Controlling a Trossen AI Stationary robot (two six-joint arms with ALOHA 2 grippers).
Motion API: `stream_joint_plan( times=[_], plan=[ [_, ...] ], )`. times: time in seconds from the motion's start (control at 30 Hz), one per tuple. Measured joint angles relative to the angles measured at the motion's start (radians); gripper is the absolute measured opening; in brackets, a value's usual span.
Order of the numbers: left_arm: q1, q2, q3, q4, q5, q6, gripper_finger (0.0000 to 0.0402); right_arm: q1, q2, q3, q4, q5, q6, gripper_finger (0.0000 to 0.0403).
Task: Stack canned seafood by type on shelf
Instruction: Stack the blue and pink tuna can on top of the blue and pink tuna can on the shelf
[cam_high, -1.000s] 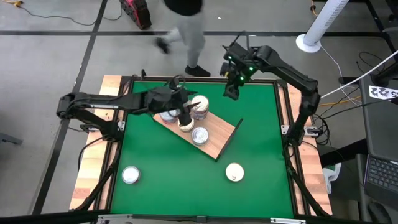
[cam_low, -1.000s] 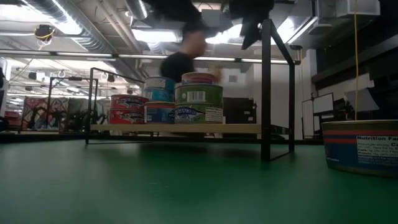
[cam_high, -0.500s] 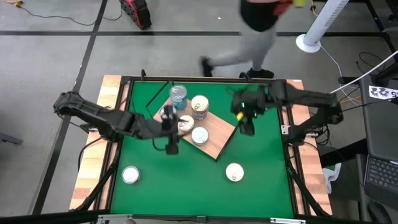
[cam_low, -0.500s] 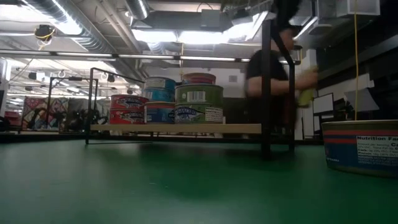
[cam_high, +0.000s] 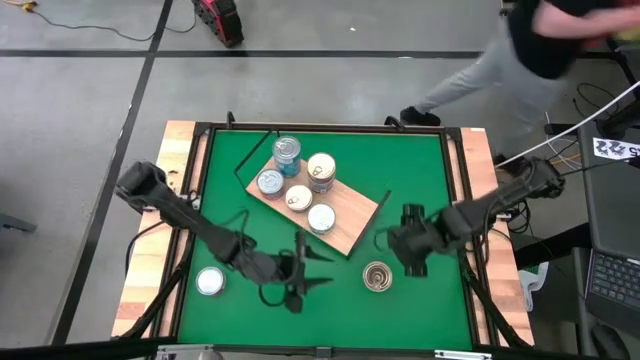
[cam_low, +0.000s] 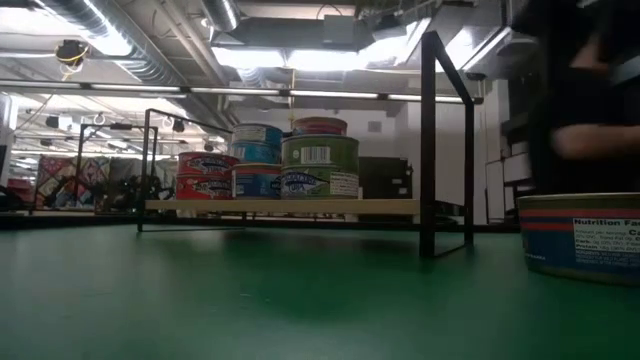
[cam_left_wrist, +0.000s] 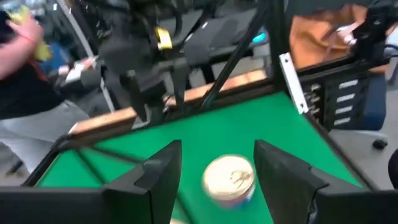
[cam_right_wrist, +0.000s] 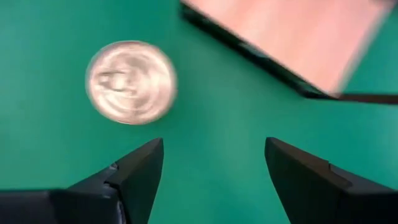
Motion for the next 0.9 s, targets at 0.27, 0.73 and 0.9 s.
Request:
stream_joint_plan(
  times=[0.27, 0.73, 0.9],
  plan=[
    [-0.027, 0.224, 0.011, 0.297, 0.0, 0.091, 0.0196, 0.186, 0.001, -0.256, 0.37, -0.008, 0.029, 0.028],
    [0.015, 0.379, 0.075, 0.288, -0.001, 0.032, 0.0196, 0.221, 0.001, -0.456, 0.491, 0.167, 0.091, 0.028],
    [0.028, 0.379, 0.075, 0.292, 0.0, 0.019, 0.0196, 0.221, 0.001, -0.456, 0.558, 0.19, 0.11, 0.028]
  ],
)
